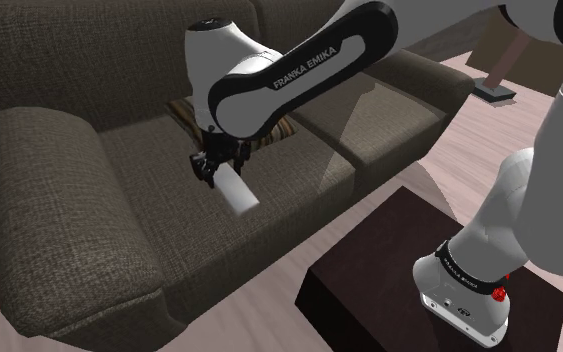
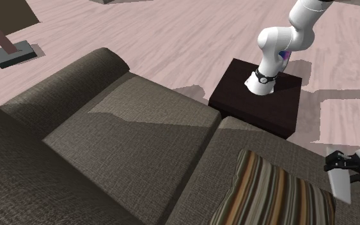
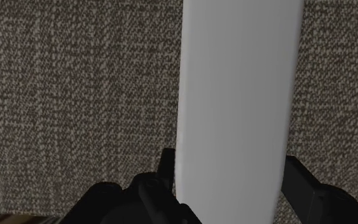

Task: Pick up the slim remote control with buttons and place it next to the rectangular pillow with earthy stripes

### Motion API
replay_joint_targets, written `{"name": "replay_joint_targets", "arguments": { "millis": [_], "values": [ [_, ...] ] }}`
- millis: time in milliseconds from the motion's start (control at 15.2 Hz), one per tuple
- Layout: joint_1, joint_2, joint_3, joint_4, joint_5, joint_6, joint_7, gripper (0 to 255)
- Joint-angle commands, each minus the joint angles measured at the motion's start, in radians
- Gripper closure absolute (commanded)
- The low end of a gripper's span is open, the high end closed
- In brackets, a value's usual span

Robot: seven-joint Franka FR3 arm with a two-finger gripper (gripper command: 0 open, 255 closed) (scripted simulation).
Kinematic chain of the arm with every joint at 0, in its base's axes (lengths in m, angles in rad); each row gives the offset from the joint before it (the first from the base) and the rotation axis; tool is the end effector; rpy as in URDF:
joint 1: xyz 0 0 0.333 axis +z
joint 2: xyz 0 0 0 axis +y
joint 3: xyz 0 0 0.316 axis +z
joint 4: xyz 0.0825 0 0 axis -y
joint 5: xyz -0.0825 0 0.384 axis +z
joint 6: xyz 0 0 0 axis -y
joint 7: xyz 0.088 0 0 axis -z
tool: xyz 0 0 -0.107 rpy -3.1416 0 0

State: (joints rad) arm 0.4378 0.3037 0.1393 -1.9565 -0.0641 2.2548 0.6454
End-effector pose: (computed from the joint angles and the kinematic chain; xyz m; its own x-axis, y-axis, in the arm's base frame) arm 0.5136 0.3282 0.3235 0.9994 -0.0340 0.0033 -0.0340 -0.9994 0.0076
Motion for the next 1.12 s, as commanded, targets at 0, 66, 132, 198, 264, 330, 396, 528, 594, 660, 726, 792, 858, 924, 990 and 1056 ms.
{"name": "replay_joint_targets", "arguments": {
  "millis": [0, 66, 132, 198, 264, 330, 396, 528, 594, 660, 726, 792, 858, 924, 990, 1056],
  "values": [
    [0.0, 0.015, -0.002, -0.012, -0.004, 0.026, 0.004, 255],
    [0.001, 0.023, -0.003, -0.015, -0.005, 0.037, 0.005, 255],
    [0.001, 0.031, -0.004, -0.018, -0.007, 0.048, 0.006, 255],
    [0.002, 0.039, -0.004, -0.021, -0.009, 0.059, 0.007, 255],
    [0.002, 0.048, -0.005, -0.024, -0.011, 0.07, 0.009, 255],
    [0.003, 0.056, -0.006, -0.027, -0.013, 0.081, 0.01, 255],
    [0.003, 0.065, -0.007, -0.029, -0.015, 0.092, 0.011, 255],
    [0.004, 0.075, -0.008, -0.031, -0.017, 0.105, 0.013, 255],
    [0.004, 0.075, -0.008, -0.031, -0.017, 0.105, 0.013, 255],
    [0.004, 0.075, -0.008, -0.031, -0.017, 0.105, 0.013, 255],
    [0.004, 0.076, -0.008, -0.031, -0.017, 0.105, 0.013, 255],
    [0.004, 0.076, -0.007, -0.031, -0.017, 0.105, 0.013, 255],
    [0.004, 0.076, -0.007, -0.031, -0.017, 0.105, 0.013, 255],
    [0.004, 0.076, -0.007, -0.031, -0.017, 0.105, 0.013, 255],
    [0.005, 0.074, -0.007, -0.03, -0.017, 0.102, 0.014, 0],
    [0.004, 0.073, -0.007, -0.033, -0.017, 0.103, 0.014, 0]
  ]
}}
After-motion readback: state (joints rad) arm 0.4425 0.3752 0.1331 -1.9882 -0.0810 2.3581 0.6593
